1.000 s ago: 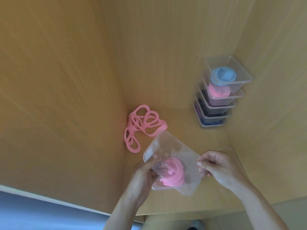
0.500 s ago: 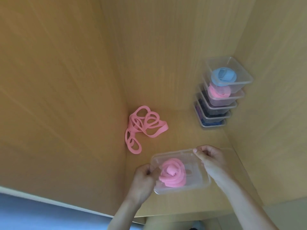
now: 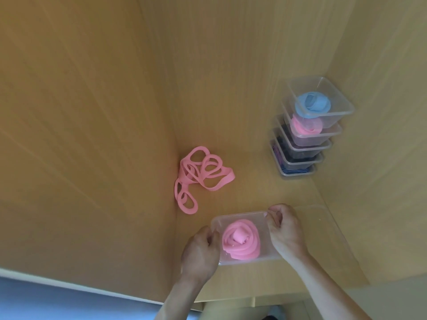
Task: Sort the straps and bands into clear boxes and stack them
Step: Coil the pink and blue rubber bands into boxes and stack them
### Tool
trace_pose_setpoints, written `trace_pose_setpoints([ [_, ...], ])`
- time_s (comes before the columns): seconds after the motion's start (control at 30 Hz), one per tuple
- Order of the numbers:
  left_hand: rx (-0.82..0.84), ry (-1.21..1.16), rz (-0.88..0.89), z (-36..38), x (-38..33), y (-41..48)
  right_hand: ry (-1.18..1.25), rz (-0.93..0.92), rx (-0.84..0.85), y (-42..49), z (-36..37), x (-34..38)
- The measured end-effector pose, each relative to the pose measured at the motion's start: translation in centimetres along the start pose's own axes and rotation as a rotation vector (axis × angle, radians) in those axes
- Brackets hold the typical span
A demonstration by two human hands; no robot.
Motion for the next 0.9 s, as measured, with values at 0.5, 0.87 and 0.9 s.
trace_pose_setpoints([
  [0.5,0.091,0.043,0.208,0.4,-0.2,0.2,0.007,-0.026,0.027,0.5,0.4,1.0],
  [0.87,0.052,0.394,0.484,2.4,-2.5,-0.4,-0.056,-0.096,0.107,-0.4,0.8,0.8],
  [0.9,0.069,0.390,0.497,2.7,-3.0,-0.3,-0.068,-0.103,0.106,-0.3,0.9,0.8],
])
Point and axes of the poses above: each hand's wrist, its own y-axis towards the middle knuckle, its own z-axis out of the palm, x = y × z, the point moved 5 cm from there along y, towards the middle knuckle, and after that the axes turned 12 degrees about -x, right-handed, at the moved point
